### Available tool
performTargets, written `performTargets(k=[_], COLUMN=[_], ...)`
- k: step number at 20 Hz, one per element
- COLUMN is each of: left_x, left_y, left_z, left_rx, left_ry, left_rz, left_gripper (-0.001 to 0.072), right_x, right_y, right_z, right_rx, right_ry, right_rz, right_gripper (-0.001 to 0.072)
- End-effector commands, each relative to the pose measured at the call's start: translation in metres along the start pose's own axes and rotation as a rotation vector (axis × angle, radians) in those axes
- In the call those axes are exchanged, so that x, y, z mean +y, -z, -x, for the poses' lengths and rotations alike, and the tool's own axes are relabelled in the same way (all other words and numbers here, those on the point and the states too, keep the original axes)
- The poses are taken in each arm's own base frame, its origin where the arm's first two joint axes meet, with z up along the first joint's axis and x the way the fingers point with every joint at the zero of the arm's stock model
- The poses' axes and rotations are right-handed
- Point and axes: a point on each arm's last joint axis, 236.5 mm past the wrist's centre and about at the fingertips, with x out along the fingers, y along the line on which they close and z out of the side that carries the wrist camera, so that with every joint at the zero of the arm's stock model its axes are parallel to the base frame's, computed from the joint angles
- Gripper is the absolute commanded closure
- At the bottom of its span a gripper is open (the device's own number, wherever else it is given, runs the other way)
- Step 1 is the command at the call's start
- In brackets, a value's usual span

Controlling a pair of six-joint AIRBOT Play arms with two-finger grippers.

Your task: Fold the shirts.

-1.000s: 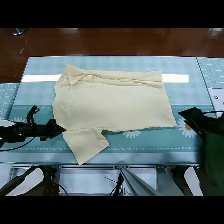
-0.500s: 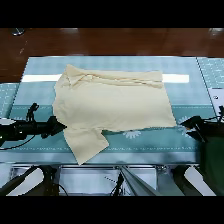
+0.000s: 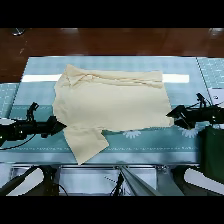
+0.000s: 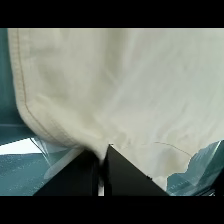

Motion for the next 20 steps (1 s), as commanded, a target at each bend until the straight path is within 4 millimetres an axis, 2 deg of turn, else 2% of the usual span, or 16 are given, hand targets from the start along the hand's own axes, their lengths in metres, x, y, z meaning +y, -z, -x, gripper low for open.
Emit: performTargets(k=[1, 3, 4, 6, 7, 8, 9, 11, 12, 13, 14, 15, 16, 17, 19, 20], left_x=[0.000, 0.000, 0.000, -0.007, -0.024, -0.052, -0.092, -0.184, -0.229, -0.267, -0.303, -0.335, -0.361, -0.383, -0.406, -0.411], left_y=[0.000, -0.001, -0.002, -0.010, -0.020, -0.036, -0.059, -0.100, -0.112, -0.114, -0.107, -0.094, -0.075, -0.052, -0.015, 0.001], left_z=[0.000, 0.000, 0.000, 0.005, 0.012, 0.025, 0.048, 0.122, 0.169, 0.212, 0.255, 0.292, 0.323, 0.351, 0.396, 0.420], left_rx=[-0.001, -0.003, -0.006, -0.024, -0.052, -0.103, -0.187, -0.410, -0.531, -0.631, -0.728, -0.806, -0.874, -0.945, -1.084, -1.169], left_ry=[0.000, -0.001, -0.002, 0.011, 0.054, 0.128, 0.233, 0.435, 0.505, 0.536, 0.542, 0.541, 0.528, 0.486, 0.348, 0.273], left_rz=[-0.004, -0.005, -0.005, -0.020, -0.045, -0.079, -0.127, -0.255, -0.355, -0.453, -0.574, -0.686, -0.795, -0.904, -1.041, -1.064], left_gripper=[0.0684, 0.0683, 0.0684, 0.0684, 0.0684, 0.0684, 0.0684, 0.0685, 0.0685, 0.0685, 0.0685, 0.0685, 0.0685, 0.0685, 0.0685, 0.0685], right_x=[0.018, 0.026, 0.030, 0.045, 0.059, 0.078, 0.102, 0.161, 0.195, 0.227, 0.260, 0.286, 0.308, 0.323, 0.338, 0.338], right_y=[-0.001, 0.001, 0.001, -0.003, -0.007, -0.015, -0.028, -0.055, -0.064, -0.065, -0.058, -0.043, -0.019, 0.007, 0.067, 0.093], right_z=[-0.017, -0.019, -0.018, -0.007, 0.004, 0.022, 0.047, 0.115, 0.161, 0.208, 0.258, 0.303, 0.347, 0.383, 0.443, 0.461], right_rx=[0.033, 0.046, 0.046, 0.054, 0.056, 0.033, -0.025, -0.208, -0.333, -0.455, -0.584, -0.698, -0.814, -0.916, -1.115, -1.186], right_ry=[0.006, 0.007, 0.005, -0.014, -0.031, -0.046, -0.059, -0.099, -0.116, -0.132, -0.149, -0.160, -0.168, -0.170, -0.160, -0.152], right_rz=[0.065, 0.109, 0.126, 0.169, 0.201, 0.253, 0.308, 0.422, 0.497, 0.575, 0.654, 0.725, 0.793, 0.850, 0.929, 0.950], right_gripper=[0.0270, 0.0617, 0.0691, 0.0692, 0.0693, 0.0693, 0.0693, 0.0693, 0.0693, 0.0693, 0.0693, 0.0693, 0.0693, 0.0693, 0.0693, 0.0693])
